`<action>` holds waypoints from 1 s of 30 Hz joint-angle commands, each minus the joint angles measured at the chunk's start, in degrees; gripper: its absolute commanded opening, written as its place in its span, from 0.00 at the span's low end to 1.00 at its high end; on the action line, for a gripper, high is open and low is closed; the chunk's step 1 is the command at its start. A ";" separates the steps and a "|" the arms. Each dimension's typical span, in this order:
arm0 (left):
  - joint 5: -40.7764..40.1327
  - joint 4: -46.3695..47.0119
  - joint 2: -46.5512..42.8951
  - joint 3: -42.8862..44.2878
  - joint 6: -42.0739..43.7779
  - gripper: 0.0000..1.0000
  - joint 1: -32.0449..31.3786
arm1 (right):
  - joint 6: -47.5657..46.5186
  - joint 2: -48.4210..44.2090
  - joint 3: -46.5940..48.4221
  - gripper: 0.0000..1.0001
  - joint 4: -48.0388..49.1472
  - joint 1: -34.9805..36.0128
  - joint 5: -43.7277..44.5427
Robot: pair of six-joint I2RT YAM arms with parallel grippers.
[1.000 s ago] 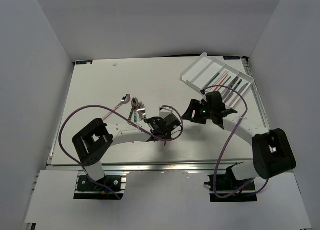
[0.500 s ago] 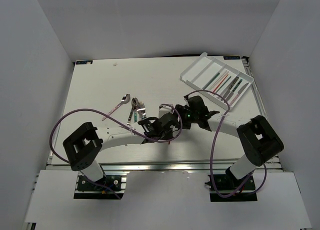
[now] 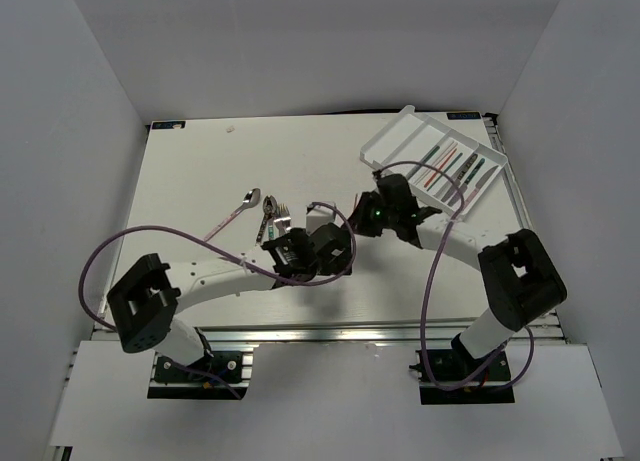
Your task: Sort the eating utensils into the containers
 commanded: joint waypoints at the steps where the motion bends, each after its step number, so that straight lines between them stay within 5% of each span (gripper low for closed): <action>1: -10.75 -10.42 -6.57 4.41 1.78 0.98 -0.20 | -2.92 -0.15 5.14 0.00 -3.32 -5.38 2.65; 9: -32.40 -33.65 -13.77 11.54 1.26 0.98 0.76 | -5.47 15.19 28.49 0.00 -14.02 -24.80 7.04; 18: -28.91 -29.81 -19.24 3.72 6.79 0.98 9.81 | -8.28 38.96 64.89 0.00 -31.88 -32.72 9.94; 30: -32.15 -28.05 -19.23 2.31 12.77 0.98 12.98 | -9.25 39.31 62.71 0.01 -30.39 -36.59 9.94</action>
